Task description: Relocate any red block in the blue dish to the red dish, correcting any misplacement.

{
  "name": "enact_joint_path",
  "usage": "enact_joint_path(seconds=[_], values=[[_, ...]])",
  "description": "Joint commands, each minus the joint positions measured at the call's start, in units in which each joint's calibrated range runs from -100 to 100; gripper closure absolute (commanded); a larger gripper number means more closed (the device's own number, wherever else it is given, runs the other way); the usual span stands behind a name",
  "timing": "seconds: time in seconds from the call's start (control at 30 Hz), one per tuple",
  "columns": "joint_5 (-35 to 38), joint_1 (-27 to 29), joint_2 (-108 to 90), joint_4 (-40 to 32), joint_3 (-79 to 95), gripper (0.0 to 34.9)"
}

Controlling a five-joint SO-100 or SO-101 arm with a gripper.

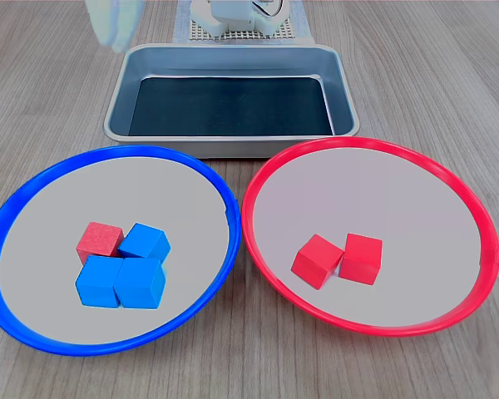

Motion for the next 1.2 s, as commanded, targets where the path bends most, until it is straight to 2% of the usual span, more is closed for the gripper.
enact_joint_path(seconds=[0.0,0.1,0.37,0.57,0.77,1.17], values=[[0.39,0.87,5.66,1.08,-7.34,32.4],[0.24,1.72,10.01,1.00,-10.70,30.8],[-0.29,2.75,20.50,0.42,-20.81,29.9],[-1.95,2.47,27.92,0.34,-28.73,29.5],[-3.66,1.44,36.71,0.34,-37.10,27.4],[-6.15,-0.82,43.02,-1.72,-39.47,23.8]])
